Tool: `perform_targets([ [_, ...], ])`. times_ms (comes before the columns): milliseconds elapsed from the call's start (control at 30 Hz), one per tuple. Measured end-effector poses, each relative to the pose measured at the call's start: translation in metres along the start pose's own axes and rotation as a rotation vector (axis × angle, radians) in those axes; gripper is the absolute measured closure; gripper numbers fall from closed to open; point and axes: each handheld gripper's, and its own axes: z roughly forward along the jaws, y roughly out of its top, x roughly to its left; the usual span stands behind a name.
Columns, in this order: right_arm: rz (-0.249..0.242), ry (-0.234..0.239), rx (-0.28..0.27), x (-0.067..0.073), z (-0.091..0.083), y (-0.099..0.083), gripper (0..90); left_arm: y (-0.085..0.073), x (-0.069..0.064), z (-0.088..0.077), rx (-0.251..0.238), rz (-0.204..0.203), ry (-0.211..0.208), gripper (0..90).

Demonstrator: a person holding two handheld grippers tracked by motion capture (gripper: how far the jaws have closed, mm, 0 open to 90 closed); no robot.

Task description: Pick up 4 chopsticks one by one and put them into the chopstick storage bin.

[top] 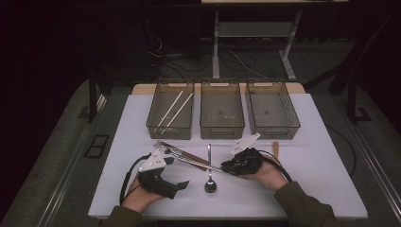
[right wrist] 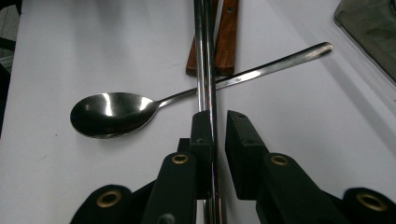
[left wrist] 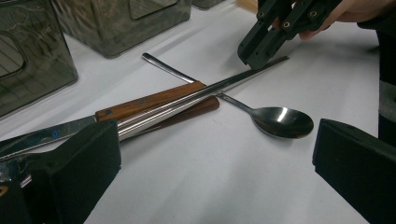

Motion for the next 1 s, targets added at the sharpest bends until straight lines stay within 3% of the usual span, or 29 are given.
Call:
perform_targets([
  [267, -0.020, 0.014, 0.012, 0.0044, 0.0014, -0.0001, 81.4, 0.0001, -0.0004, 0.0003, 0.002, 0.002, -0.001, 0.0],
  [1000, -0.055, -0.007, 0.026, 0.0085, 0.0033, 0.0007, 81.6, 0.0001, -0.0004, 0.0007, 0.004, 0.004, -0.003, 0.0],
])
